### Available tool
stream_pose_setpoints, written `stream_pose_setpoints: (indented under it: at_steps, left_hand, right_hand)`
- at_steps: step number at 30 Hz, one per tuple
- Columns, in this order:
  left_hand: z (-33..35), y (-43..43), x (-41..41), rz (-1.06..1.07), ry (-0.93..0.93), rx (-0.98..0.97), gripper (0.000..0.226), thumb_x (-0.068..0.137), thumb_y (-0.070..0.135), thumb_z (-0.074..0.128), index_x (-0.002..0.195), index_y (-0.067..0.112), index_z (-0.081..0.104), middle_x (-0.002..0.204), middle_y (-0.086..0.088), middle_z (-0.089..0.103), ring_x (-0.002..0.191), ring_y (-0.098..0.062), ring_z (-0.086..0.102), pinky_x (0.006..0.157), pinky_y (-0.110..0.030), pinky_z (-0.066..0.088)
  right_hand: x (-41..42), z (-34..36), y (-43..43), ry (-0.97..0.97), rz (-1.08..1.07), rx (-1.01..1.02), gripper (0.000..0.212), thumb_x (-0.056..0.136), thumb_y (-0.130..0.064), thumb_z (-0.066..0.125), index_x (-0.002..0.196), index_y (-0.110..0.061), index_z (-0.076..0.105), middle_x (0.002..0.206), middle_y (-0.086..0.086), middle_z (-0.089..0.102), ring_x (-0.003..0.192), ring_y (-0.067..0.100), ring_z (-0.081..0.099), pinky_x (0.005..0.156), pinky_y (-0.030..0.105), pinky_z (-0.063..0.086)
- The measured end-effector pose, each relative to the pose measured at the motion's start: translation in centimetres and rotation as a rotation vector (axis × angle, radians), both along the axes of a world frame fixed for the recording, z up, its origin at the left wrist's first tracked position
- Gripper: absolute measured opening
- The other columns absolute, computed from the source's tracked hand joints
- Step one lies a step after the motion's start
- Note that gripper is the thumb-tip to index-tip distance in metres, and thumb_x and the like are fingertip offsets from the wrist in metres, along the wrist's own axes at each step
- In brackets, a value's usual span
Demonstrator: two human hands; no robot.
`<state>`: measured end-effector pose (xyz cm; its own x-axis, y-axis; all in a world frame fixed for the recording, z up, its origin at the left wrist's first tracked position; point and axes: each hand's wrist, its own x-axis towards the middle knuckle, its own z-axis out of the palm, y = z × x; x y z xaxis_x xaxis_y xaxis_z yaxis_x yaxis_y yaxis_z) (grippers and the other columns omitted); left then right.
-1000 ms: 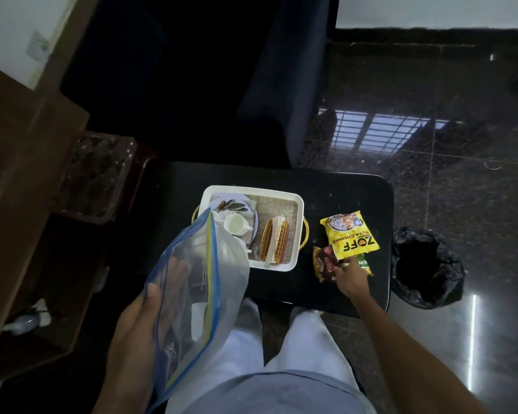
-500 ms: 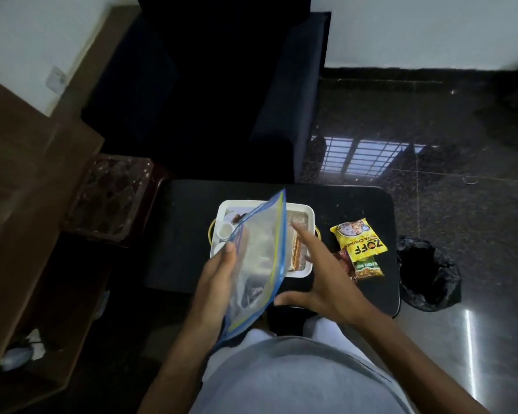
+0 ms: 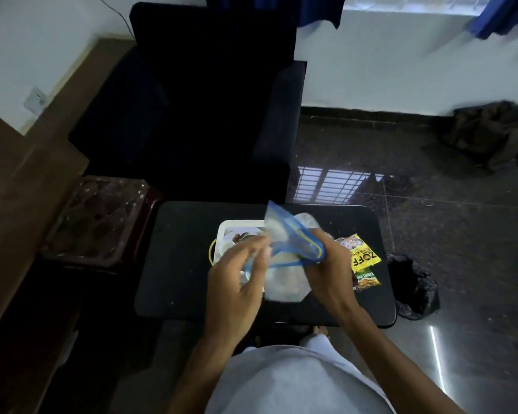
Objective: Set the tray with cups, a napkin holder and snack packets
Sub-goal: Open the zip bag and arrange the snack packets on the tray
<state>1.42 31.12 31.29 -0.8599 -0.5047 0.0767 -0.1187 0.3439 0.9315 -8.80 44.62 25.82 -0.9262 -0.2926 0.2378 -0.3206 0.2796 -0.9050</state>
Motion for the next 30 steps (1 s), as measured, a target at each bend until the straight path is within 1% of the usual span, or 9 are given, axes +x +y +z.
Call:
stream_pose_setpoints:
  at_steps: [2, 4, 7, 9, 13, 16, 21, 26, 30]
  left_hand:
    - [-1.4, -0.9, 2.3, 0.207, 0.018, 0.130, 0.028, 0.096, 0.043, 0.064, 0.124, 0.040, 0.065, 0.131, 0.021, 0.064, 0.123, 0.004, 0.059, 0.097, -0.016, 0.049]
    - [-2.5, -1.1, 3.7, 0.247, -0.181, 0.552, 0.040, 0.082, 0.055, 0.068, 0.120, 0.051, 0.058, 0.136, 0.020, 0.060, 0.119, 0.002, 0.062, 0.089, -0.020, 0.054]
    - [-4.2, -1.4, 3.9, 0.193, -0.376, 1.147, 0.053, 0.072, 0.059, 0.065, 0.121, 0.038, 0.059, 0.139, -0.008, 0.061, 0.122, -0.028, 0.064, 0.090, -0.043, 0.057]
    - [-4.5, -1.9, 3.3, 0.139, -0.322, 1.284, 0.062, 0.074, 0.065, 0.064, 0.124, 0.028, 0.065, 0.137, -0.013, 0.065, 0.124, -0.034, 0.064, 0.099, -0.051, 0.053]
    - [-4.4, -3.8, 2.1, 0.045, -0.141, 1.207, 0.077, 0.085, 0.069, 0.058, 0.140, 0.016, 0.060, 0.138, -0.017, 0.065, 0.130, -0.036, 0.060, 0.107, -0.053, 0.049]
    - [-4.2, -5.5, 2.0, -0.046, -0.106, 1.106, 0.095, 0.074, 0.068, 0.073, 0.146, 0.010, 0.051, 0.142, -0.024, 0.060, 0.132, -0.044, 0.056, 0.112, -0.061, 0.041]
    - [-4.1, -7.2, 2.4, -0.145, -0.071, 0.954, 0.101, 0.064, 0.058, 0.086, 0.145, 0.010, 0.050, 0.137, -0.022, 0.063, 0.128, -0.040, 0.060, 0.107, -0.056, 0.048]
    - [-4.5, -6.8, 2.4, -0.143, -0.170, 0.650, 0.068, 0.062, 0.042, 0.085, 0.123, 0.023, 0.064, 0.122, -0.009, 0.072, 0.117, -0.027, 0.068, 0.095, -0.044, 0.059]
    - [-6.1, -5.8, 2.4, -0.104, -0.239, 0.501, 0.048, 0.074, 0.025, 0.086, 0.117, 0.022, 0.064, 0.116, -0.007, 0.072, 0.106, -0.024, 0.072, 0.078, -0.032, 0.063]
  right_hand:
    - [0.0, 0.4, -0.6, -0.001, -0.192, -0.099, 0.034, 0.080, 0.005, 0.070, 0.091, -0.028, 0.067, 0.076, -0.019, 0.067, 0.069, -0.003, 0.060, 0.059, 0.022, 0.047]
    - [0.5, 1.1, -1.4, -0.015, -0.266, -0.250, 0.026, 0.085, -0.006, 0.068, 0.090, -0.031, 0.064, 0.078, -0.017, 0.066, 0.071, -0.002, 0.059, 0.062, 0.022, 0.048]
    - [2.1, 1.8, -3.1, -0.170, -0.238, -0.463, 0.019, 0.091, -0.008, 0.069, 0.101, -0.023, 0.069, 0.091, -0.007, 0.072, 0.086, 0.012, 0.067, 0.073, 0.035, 0.057]
    - [3.6, 1.8, -4.1, -0.315, -0.148, -0.554, 0.018, 0.092, -0.007, 0.068, 0.108, -0.013, 0.071, 0.102, 0.006, 0.074, 0.100, 0.024, 0.070, 0.084, 0.047, 0.058]
    - [6.1, 1.6, -5.5, -0.588, -0.053, -0.547, 0.030, 0.082, -0.018, 0.071, 0.111, -0.016, 0.072, 0.105, 0.008, 0.075, 0.097, 0.027, 0.073, 0.072, 0.039, 0.059]
    - [7.1, 1.3, -5.9, -0.795, 0.003, -0.450, 0.033, 0.084, -0.020, 0.071, 0.117, -0.023, 0.070, 0.111, 0.007, 0.075, 0.102, 0.027, 0.072, 0.075, 0.042, 0.060]
    - [7.6, 1.7, -6.2, -0.864, 0.117, -0.257, 0.036, 0.073, -0.034, 0.070, 0.108, -0.031, 0.073, 0.102, 0.005, 0.077, 0.094, 0.020, 0.074, 0.076, 0.043, 0.061]
    - [8.1, 1.3, -6.6, -0.828, 0.085, -0.072, 0.019, 0.081, -0.009, 0.068, 0.095, -0.020, 0.075, 0.087, 0.004, 0.078, 0.080, 0.015, 0.075, 0.063, 0.029, 0.061]
    - [8.1, 0.5, -7.0, -0.632, 0.051, 0.283, 0.017, 0.086, -0.005, 0.058, 0.095, -0.007, 0.072, 0.087, 0.009, 0.076, 0.085, 0.024, 0.073, 0.077, 0.041, 0.061]
